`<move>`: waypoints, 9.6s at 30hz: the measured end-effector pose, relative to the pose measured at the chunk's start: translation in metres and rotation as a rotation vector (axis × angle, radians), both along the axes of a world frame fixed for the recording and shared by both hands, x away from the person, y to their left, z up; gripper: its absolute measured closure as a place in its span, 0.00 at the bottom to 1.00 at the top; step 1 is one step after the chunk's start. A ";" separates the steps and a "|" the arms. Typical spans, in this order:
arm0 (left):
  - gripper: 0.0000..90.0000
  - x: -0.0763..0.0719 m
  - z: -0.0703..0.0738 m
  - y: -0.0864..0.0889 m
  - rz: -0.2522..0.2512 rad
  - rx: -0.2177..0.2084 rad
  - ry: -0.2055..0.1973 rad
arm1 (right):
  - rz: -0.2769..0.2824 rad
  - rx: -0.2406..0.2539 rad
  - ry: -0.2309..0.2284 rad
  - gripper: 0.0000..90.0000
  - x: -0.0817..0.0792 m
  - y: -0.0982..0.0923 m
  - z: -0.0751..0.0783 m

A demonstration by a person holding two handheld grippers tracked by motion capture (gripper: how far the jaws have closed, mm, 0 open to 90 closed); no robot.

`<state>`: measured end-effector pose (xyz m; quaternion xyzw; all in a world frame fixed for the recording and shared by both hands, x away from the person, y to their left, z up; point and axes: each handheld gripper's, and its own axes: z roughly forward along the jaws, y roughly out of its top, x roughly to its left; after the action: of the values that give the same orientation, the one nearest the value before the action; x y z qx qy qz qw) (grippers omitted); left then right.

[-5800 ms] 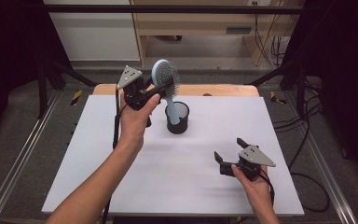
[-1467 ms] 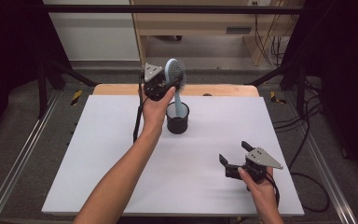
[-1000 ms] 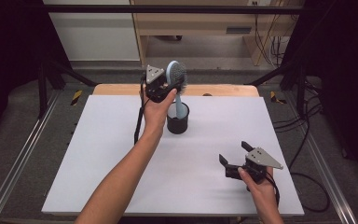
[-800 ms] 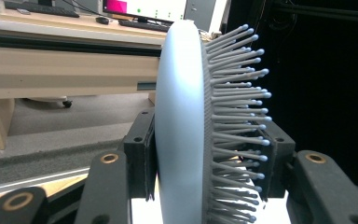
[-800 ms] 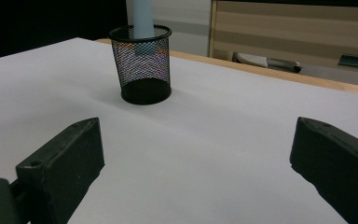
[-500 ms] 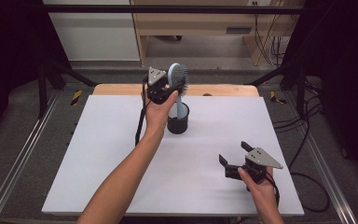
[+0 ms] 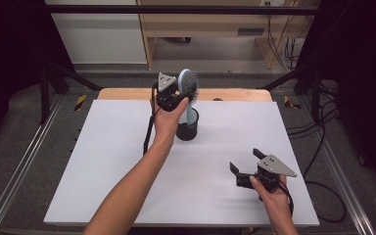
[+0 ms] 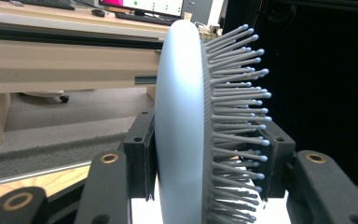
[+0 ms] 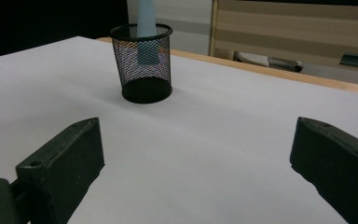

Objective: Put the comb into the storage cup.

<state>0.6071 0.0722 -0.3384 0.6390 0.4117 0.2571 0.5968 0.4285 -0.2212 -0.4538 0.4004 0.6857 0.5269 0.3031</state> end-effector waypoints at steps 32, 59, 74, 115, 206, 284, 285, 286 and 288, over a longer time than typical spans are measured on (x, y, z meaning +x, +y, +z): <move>0.55 0.002 -0.016 -0.003 0.005 0.005 0.018 | 0.006 -0.009 0.004 0.03 0.000 0.001 -0.002; 0.55 0.003 -0.031 0.003 0.012 -0.009 0.043 | 0.018 -0.026 0.013 0.03 0.000 0.004 -0.004; 0.55 0.004 -0.039 0.002 0.018 -0.007 0.051 | 0.020 -0.023 0.018 0.03 0.001 0.005 -0.004; 0.51 0.007 -0.046 0.035 0.021 -0.087 0.108 | 0.028 -0.030 0.020 0.03 0.001 0.008 -0.006; 0.17 0.005 -0.060 0.055 0.049 -0.077 0.140 | 0.040 -0.036 0.033 0.03 0.001 0.011 -0.008; 0.02 -0.084 -0.018 0.100 0.004 0.063 -0.009 | 0.005 -0.021 0.044 0.03 -0.004 0.000 -0.003; 0.02 -0.084 -0.017 0.102 0.005 0.065 -0.012 | 0.001 -0.015 0.048 0.03 -0.004 -0.002 -0.002; 0.02 -0.085 -0.016 0.105 0.007 0.069 -0.016 | 0.000 -0.012 0.049 0.03 -0.004 -0.003 -0.002; 0.02 -0.087 -0.013 0.110 0.013 0.068 -0.020 | -0.006 0.001 0.055 0.03 -0.004 -0.005 -0.001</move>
<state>0.5202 0.1827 -0.3519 0.6537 0.4009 0.2814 0.5769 0.4248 -0.2259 -0.4549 0.4166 0.6924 0.5152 0.2856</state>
